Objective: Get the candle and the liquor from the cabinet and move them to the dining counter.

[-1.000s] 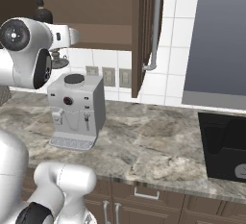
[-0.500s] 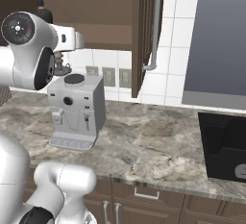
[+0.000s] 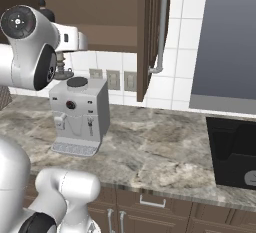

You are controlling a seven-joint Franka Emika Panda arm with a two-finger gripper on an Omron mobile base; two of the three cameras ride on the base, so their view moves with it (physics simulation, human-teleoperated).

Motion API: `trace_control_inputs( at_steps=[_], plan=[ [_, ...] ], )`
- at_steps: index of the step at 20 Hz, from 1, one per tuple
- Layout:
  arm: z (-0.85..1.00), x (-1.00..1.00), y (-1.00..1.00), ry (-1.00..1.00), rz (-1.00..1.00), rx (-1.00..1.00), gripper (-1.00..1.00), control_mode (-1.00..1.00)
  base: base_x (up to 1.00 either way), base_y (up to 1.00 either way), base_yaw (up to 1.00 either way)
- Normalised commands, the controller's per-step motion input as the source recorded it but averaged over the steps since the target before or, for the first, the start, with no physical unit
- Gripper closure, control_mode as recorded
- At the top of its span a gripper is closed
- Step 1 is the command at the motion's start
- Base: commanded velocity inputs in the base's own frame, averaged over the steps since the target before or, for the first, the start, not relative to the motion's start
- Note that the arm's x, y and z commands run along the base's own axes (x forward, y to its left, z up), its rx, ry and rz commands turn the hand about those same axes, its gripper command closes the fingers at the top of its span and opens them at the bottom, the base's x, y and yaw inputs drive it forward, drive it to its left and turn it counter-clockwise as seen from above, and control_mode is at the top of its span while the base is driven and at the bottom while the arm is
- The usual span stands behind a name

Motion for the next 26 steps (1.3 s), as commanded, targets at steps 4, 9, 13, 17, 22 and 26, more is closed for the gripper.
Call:
trace_control_inputs(
  at_steps=[4, 9, 13, 17, 22, 26],
  plan=[
    [0.0, 0.0, 0.0, 0.0, 0.0, 0.0, 1.0, -1.0, 0.0, 0.0, 0.0],
    [0.0, 0.0, 0.0, 0.0, 0.0, 0.0, 1.0, -1.0, 0.0, 0.0, 0.0],
    [0.0, 0.0, 0.0, 0.0, 0.0, 0.0, 1.0, -1.0, 0.0, 0.0, 0.0],
    [0.0, 0.0, 0.0, 0.0, 0.0, 0.0, 1.0, -1.0, 0.0, 0.0, 0.0],
    [0.0, 0.0, 0.0, 0.0, 0.0, 0.0, 1.0, -1.0, 0.0, 0.0, 0.0],
    [0.0, 0.0, 0.0, 0.0, 0.0, 0.0, 1.0, -1.0, 0.0, 0.0, 0.0]
  ],
)
